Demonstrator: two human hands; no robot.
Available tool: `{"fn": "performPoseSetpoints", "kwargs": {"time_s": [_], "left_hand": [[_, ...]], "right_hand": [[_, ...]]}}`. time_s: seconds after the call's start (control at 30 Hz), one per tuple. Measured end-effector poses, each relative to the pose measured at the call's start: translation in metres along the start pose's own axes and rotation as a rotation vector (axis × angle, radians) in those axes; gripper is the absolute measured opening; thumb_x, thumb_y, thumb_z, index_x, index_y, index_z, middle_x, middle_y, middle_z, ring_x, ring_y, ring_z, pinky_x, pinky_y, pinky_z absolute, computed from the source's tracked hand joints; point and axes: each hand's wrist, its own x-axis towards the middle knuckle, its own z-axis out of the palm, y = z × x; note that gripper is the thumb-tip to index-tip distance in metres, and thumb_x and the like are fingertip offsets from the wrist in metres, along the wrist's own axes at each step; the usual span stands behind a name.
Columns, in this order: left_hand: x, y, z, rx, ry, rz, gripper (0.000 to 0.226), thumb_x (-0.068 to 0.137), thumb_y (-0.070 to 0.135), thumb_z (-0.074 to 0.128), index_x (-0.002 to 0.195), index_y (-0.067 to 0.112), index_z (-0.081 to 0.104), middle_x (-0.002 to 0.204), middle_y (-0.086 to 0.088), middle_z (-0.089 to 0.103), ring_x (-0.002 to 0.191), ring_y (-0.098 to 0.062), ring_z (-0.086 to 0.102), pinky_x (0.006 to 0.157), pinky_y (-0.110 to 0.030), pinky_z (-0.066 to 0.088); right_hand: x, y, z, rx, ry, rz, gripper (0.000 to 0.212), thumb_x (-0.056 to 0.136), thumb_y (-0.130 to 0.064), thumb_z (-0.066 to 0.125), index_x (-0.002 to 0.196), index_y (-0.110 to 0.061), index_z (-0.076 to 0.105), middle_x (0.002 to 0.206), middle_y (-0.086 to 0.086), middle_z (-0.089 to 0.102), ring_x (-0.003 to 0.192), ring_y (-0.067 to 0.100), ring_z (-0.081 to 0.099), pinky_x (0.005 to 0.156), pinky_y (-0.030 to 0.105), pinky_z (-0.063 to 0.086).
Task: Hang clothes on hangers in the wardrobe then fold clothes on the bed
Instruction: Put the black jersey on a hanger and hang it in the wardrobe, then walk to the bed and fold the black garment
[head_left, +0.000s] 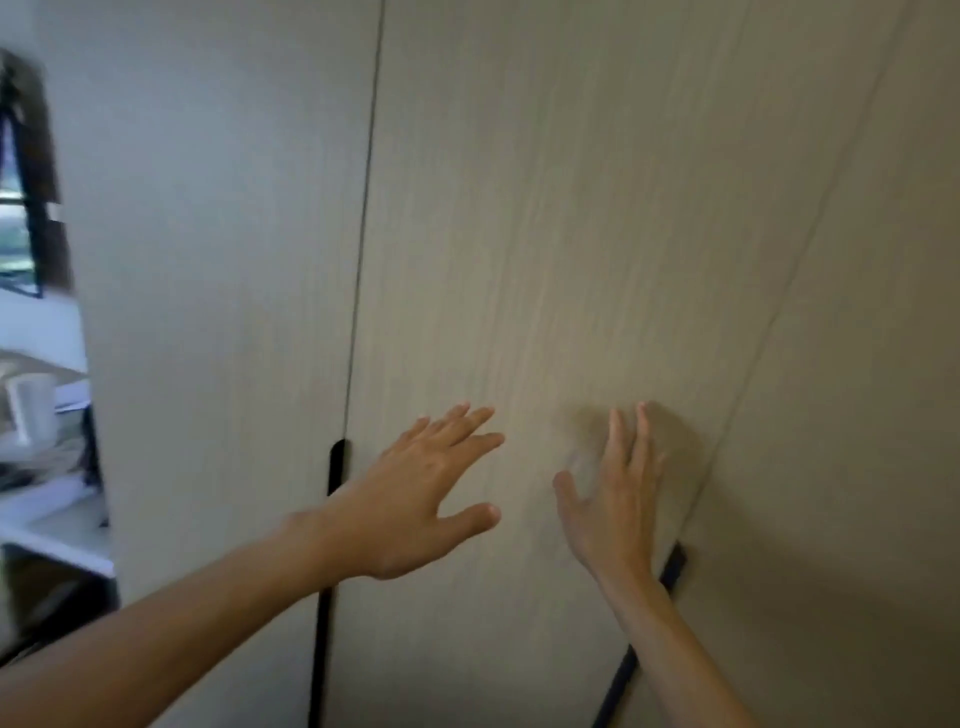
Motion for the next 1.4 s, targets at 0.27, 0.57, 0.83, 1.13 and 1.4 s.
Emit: {"fn": "performPoseSetpoints", "kwargs": {"time_s": [0.27, 0.57, 0.83, 1.13, 1.4], "left_hand": [[-0.149, -0.129, -0.049, -0.100, 0.433, -0.571, 0.052, 0.097, 0.043, 0.058, 0.145, 0.027, 0.046, 0.157, 0.011, 0.037, 0.142, -0.002, 0.032, 0.112, -0.014, 0.019], [-0.259, -0.199, -0.057, -0.054, 0.776, -0.967, 0.027, 0.096, 0.029, 0.062, 0.123, 0.026, 0.062, 0.119, 0.021, 0.058, 0.111, 0.004, 0.050, 0.091, -0.001, 0.031], [-0.274, -0.260, -0.028, -0.005, 1.039, -1.172, 0.020, 0.098, 0.035, 0.058, 0.115, 0.027, 0.065, 0.114, 0.018, 0.065, 0.108, 0.006, 0.058, 0.094, -0.016, 0.044], [-0.291, -0.325, -0.029, 0.022, 1.255, -1.285, 0.037, 0.092, 0.050, 0.052, 0.115, 0.024, 0.067, 0.113, 0.013, 0.070, 0.109, -0.008, 0.065, 0.095, -0.041, 0.056], [-0.349, -0.431, -0.054, 0.072, 1.353, -1.344, 0.028, 0.095, 0.043, 0.055, 0.111, 0.025, 0.068, 0.108, 0.016, 0.071, 0.106, -0.010, 0.068, 0.091, -0.044, 0.058]], "right_hand": [[-0.060, -0.207, 0.149, 0.646, -0.394, -0.258, 0.073, 0.088, -0.019, 0.071, 0.150, -0.010, 0.033, 0.153, 0.009, 0.034, 0.142, 0.021, 0.034, 0.117, 0.034, 0.029], [-0.104, -0.365, 0.242, 0.976, -0.726, -0.357, 0.056, 0.086, -0.017, 0.072, 0.136, -0.016, 0.048, 0.136, -0.001, 0.051, 0.125, 0.011, 0.050, 0.106, 0.027, 0.040], [-0.111, -0.477, 0.326, 1.159, -0.949, -0.466, 0.041, 0.090, -0.022, 0.070, 0.126, -0.024, 0.051, 0.131, -0.002, 0.055, 0.119, 0.012, 0.055, 0.101, 0.040, 0.050], [-0.113, -0.581, 0.388, 1.289, -1.158, -0.478, 0.033, 0.088, -0.028, 0.067, 0.119, -0.027, 0.056, 0.121, -0.002, 0.059, 0.110, 0.006, 0.059, 0.094, 0.033, 0.052], [-0.148, -0.690, 0.454, 1.298, -1.282, -0.528, 0.031, 0.091, -0.025, 0.068, 0.120, -0.023, 0.058, 0.119, -0.001, 0.060, 0.107, 0.006, 0.060, 0.089, 0.026, 0.052]]}}
